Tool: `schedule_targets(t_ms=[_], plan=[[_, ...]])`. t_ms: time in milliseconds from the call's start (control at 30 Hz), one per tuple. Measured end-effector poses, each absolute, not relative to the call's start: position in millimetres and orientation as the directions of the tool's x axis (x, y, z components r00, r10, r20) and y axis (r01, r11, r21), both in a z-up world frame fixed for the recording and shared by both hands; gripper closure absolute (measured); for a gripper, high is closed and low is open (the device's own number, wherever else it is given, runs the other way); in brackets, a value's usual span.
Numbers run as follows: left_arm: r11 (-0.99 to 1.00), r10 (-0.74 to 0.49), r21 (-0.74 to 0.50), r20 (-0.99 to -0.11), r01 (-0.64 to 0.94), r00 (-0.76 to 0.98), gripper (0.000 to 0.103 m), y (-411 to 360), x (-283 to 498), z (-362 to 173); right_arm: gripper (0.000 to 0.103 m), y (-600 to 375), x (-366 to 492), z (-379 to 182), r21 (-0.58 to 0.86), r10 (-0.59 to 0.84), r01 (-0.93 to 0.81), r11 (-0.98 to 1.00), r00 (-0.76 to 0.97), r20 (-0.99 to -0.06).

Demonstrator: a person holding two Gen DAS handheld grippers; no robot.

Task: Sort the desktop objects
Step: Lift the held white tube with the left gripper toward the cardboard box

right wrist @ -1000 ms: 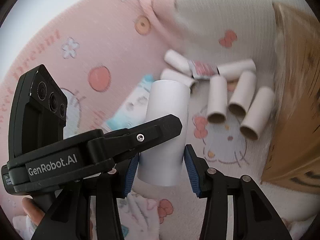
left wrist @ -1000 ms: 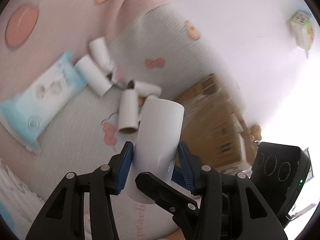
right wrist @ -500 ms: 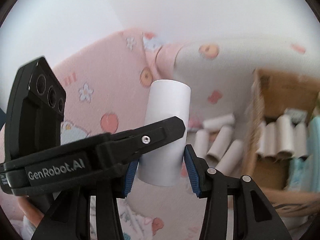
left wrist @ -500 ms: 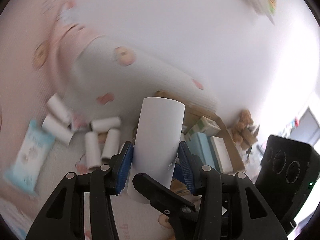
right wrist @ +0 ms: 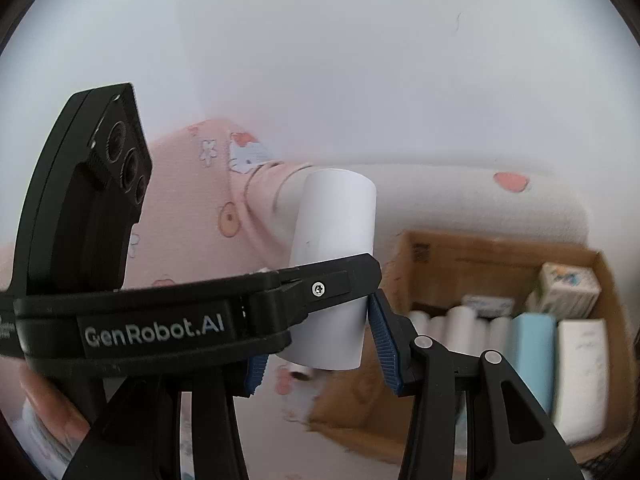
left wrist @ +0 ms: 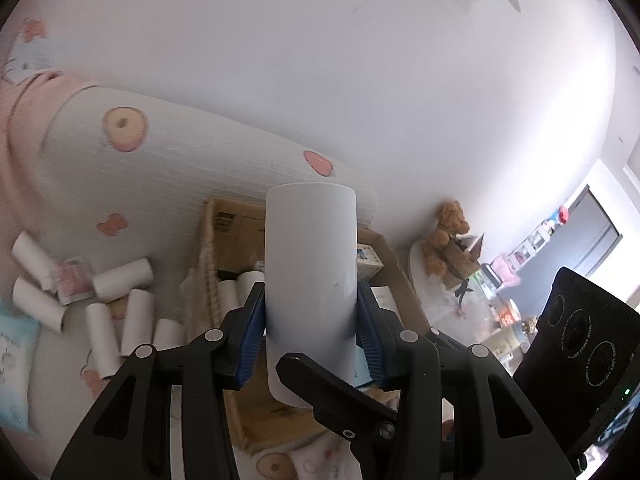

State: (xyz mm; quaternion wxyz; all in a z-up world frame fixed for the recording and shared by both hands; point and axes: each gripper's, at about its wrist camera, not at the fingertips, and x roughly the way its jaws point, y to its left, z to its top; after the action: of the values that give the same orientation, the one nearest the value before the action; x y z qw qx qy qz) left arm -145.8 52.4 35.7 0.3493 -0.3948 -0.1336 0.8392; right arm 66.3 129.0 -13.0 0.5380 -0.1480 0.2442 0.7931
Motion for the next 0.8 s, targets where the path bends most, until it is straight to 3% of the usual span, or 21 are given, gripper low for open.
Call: schedule_targets(t_ms=[233,500,800], plan=[[-0.733,0.66,-0.427,-0.633,-0.529,-0.404,0.056,98,-169,32,0.06,152,103,-14,0.21,0.756,-0.934,-0.29,-0.358,-0.548],[-0.724,0.672,-0.495,-0.663,-0.48,-0.33,0.056,125,-202,15,0.06,188,139,-27,0.248,0.691,-0.931,-0.268,-0.365,-0.624],[-0.774,0.599,-0.491,-0.772,-0.401,-0.212,0.056,148,-242,-25,0.06,235,164,-51,0.294,0.555,-0.916,-0.275,-0.4,-0.729]])
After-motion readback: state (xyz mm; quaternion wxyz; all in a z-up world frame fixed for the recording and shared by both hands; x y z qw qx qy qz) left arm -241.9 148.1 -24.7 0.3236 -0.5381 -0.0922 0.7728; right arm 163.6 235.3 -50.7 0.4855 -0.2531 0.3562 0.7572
